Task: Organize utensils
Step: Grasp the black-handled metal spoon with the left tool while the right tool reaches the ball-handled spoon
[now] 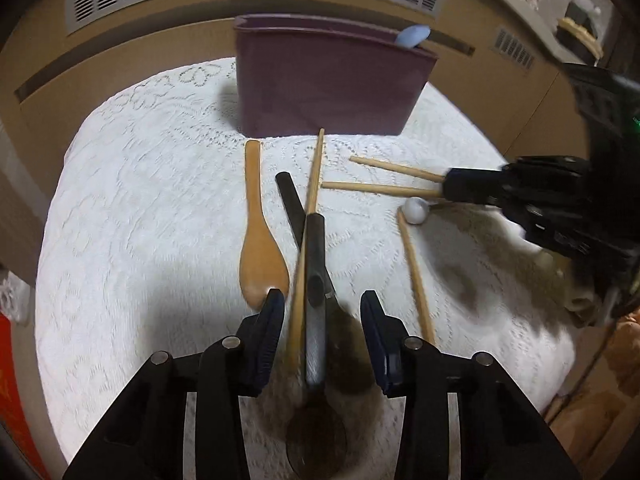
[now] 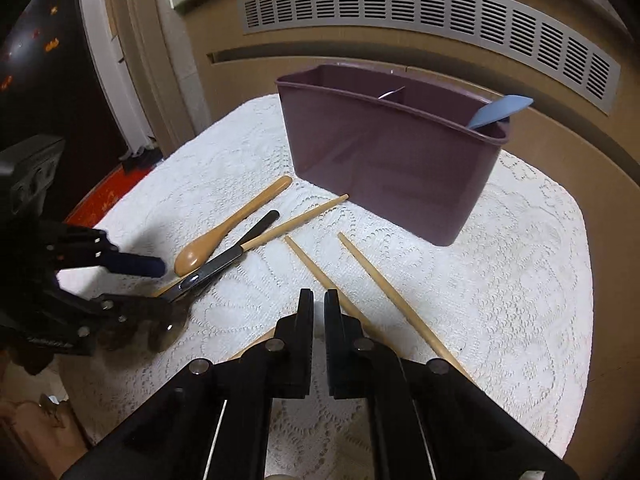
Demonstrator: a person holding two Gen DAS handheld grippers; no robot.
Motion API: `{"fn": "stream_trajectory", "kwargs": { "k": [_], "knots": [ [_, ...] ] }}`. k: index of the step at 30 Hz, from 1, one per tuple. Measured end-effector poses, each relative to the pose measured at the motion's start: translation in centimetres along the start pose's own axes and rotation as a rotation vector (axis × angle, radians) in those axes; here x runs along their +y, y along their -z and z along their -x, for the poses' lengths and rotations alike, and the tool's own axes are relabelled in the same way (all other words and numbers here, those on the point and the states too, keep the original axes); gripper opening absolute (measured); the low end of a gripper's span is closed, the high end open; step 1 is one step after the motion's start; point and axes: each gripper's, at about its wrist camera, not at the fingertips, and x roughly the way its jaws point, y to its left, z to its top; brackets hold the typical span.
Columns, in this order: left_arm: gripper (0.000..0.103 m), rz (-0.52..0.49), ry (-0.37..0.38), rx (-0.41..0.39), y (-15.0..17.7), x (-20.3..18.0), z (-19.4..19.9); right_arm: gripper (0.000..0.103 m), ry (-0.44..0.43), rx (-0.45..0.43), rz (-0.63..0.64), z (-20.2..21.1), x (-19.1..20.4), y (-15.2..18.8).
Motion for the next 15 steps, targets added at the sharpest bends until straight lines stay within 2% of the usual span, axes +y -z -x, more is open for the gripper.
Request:
{"fn": "stream_trajectory", "kwargs": {
  "k": [2, 7, 8, 10, 12, 15],
  "knots": [
    [0.035, -0.008, -0.035, 0.030, -0.6, -0.1, -1.0, 0.006, -0.004, -0.007, 0.006, 0.3, -0.2, 0.4],
    [0.019, -0.023, -0.056, 0.035, -1.6, -0.2, -1.7, 0.008, -0.008, -0.007, 0.030, 0.9, -0.2, 1.6],
    [0.016, -0.021, -0.049, 0.040, -1.5, -0.2, -1.9, 0.013, -0.006, -0.004, 0.039, 1.0, -0.2, 1.8],
    [0.012, -0.019, -0.048, 0.035, -1.2, -0.4, -1.9, 0.033, -0.002, -0.004, 0.067, 1.0, 0.2, 2.0],
    [0.012, -0.002, -0.046, 0.024, -1.0, -0.3, -1.5, 0.037, -0.003, -0.005, 0.121, 0.9, 0.9, 2.1],
    [0.012, 0.041, -0.061, 0.010, -0.8, 0.8, -1.0, 0.037, 0.008, 0.005, 0.204, 0.2, 2.1, 1.8]
  ]
}}
